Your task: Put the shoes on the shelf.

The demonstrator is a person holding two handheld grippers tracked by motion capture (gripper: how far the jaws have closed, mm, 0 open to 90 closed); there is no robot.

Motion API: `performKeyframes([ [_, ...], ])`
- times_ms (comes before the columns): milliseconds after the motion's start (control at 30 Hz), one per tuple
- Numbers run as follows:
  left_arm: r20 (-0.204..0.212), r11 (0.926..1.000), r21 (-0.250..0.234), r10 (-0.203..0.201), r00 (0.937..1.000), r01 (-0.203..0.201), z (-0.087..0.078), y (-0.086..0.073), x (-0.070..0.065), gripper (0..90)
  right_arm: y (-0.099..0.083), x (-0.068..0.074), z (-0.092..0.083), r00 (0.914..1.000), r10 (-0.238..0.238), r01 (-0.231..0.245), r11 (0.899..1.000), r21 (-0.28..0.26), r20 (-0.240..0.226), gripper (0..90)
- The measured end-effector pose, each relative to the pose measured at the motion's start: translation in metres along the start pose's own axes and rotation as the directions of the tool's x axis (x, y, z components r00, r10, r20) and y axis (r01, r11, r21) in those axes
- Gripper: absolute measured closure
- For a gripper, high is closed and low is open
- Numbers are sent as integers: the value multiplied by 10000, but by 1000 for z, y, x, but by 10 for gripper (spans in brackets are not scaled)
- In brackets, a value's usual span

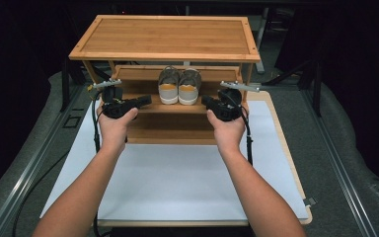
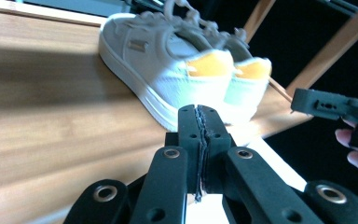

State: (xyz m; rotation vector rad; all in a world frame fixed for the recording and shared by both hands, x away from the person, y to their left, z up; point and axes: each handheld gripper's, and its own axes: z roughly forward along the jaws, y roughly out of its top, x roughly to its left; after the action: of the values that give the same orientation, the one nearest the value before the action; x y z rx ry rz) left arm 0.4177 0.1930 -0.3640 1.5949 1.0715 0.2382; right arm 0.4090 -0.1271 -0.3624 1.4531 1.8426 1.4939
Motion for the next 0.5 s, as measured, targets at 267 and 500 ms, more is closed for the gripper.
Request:
performKeyframes([
  [267, 329, 9999, 3, 107, 9994, -108, -24, -25, 2, 886, -22, 0, -19, 9995, -100, 96, 9998, -148, -294, 868],
  [500, 204, 9977, 570, 352, 9992, -363, -38, -55, 10, 882, -47, 5, -29, 9951, -975, 978, 9949, 241, -149, 869],
])
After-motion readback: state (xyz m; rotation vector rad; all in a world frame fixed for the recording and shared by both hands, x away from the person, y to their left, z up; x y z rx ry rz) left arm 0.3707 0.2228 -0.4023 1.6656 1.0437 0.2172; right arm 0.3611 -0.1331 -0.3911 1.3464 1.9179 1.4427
